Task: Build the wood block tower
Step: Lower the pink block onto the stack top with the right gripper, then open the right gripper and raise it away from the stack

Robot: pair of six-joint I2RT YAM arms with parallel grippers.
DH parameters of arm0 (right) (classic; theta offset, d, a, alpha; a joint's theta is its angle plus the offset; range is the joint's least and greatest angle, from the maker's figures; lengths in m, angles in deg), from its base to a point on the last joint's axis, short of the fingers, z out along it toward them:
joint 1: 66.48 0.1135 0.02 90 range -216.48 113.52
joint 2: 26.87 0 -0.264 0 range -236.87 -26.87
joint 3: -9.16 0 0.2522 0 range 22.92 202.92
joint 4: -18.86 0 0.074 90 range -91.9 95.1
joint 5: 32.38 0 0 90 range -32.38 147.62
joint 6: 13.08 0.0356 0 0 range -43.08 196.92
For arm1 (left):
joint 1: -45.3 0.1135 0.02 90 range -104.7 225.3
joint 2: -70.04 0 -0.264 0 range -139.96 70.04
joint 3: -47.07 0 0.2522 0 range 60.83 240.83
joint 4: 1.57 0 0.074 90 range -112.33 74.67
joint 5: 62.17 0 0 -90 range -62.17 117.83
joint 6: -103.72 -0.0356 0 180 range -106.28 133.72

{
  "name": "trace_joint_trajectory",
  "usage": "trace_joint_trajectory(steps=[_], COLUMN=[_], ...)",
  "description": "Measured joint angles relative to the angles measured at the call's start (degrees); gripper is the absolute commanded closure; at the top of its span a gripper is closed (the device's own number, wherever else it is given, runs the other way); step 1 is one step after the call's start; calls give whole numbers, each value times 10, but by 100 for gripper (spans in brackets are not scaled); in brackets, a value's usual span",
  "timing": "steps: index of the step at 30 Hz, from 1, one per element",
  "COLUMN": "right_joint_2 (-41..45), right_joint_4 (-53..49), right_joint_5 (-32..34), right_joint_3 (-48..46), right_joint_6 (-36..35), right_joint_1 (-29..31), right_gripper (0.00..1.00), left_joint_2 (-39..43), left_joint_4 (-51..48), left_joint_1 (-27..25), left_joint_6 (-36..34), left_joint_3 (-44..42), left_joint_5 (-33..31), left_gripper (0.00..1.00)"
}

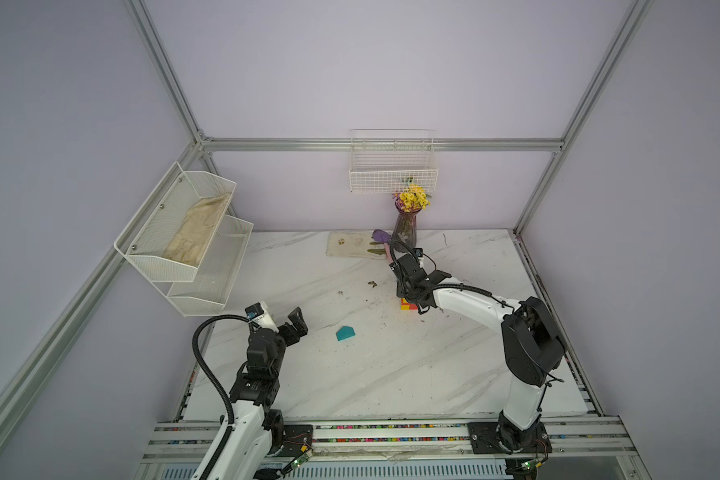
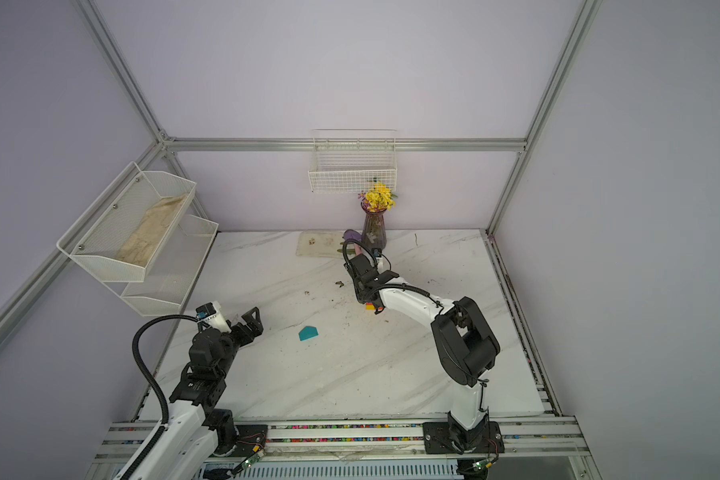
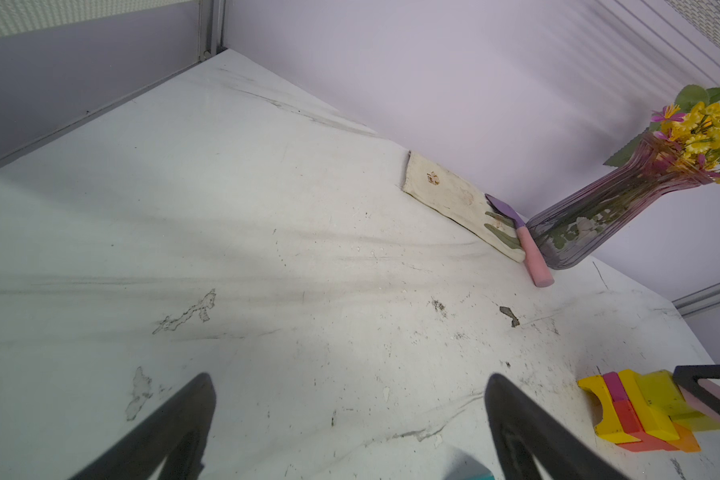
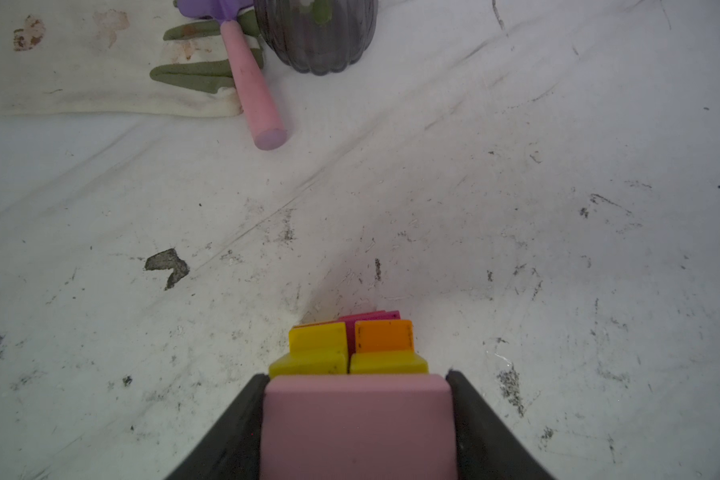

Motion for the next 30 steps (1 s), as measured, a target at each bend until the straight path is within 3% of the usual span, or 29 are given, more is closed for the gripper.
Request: trace_joint_trajectory(steps=[8, 30], right_joint_2=[-2, -7], right_joint_4=[3, 9], right_joint_5=[0, 0], right_joint_3=[0, 2], right_joint_6=[-2, -1], right_joint_1=[0, -4], right_gripper=[31, 25], left_joint_2=[0, 0], left_joint_4=[0, 0], left_joint_1=[0, 0], left_joint_6=[0, 0], left_joint_3=[0, 0], left_joint_5=[0, 0], left_gripper=[0, 0])
